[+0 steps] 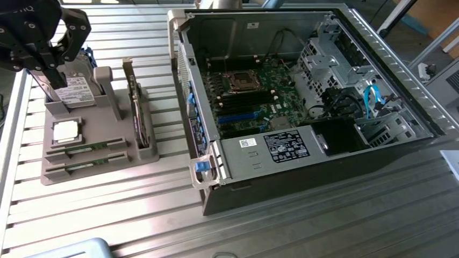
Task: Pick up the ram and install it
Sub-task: 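Pick up the ram and move it above insertion slot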
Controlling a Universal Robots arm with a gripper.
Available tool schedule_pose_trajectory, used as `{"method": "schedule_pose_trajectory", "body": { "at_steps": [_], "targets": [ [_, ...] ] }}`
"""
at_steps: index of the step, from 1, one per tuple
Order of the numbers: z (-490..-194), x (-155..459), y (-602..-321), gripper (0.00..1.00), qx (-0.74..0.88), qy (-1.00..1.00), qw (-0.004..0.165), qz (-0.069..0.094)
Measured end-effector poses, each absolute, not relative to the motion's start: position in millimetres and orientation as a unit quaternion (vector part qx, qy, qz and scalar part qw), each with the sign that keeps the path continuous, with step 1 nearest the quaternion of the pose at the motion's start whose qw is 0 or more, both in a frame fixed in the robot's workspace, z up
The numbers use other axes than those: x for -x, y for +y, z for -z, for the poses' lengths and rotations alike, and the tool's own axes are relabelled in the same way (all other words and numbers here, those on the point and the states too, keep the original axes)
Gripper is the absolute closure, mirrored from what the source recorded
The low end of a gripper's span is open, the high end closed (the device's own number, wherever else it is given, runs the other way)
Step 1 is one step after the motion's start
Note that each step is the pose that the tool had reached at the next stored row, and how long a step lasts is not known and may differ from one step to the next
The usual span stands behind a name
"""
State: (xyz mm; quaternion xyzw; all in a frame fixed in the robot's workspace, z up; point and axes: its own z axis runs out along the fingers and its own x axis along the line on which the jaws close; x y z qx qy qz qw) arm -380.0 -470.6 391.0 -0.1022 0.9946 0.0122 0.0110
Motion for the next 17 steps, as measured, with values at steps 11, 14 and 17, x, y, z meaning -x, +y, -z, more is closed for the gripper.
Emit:
{"method": "schedule_pose_trajectory", "body": {
  "at_steps": [11,14,17],
  "targets": [
    [-390.9,379.9,-470.7,0.89,0.160,0.987,0.010,-0.013],
    [-391.0,379.8,-470.7,0.89,0.175,0.984,0.010,-0.013],
    [-391.0,379.7,-470.6,0.89,0.192,0.981,0.010,-0.013]
  ]
}}
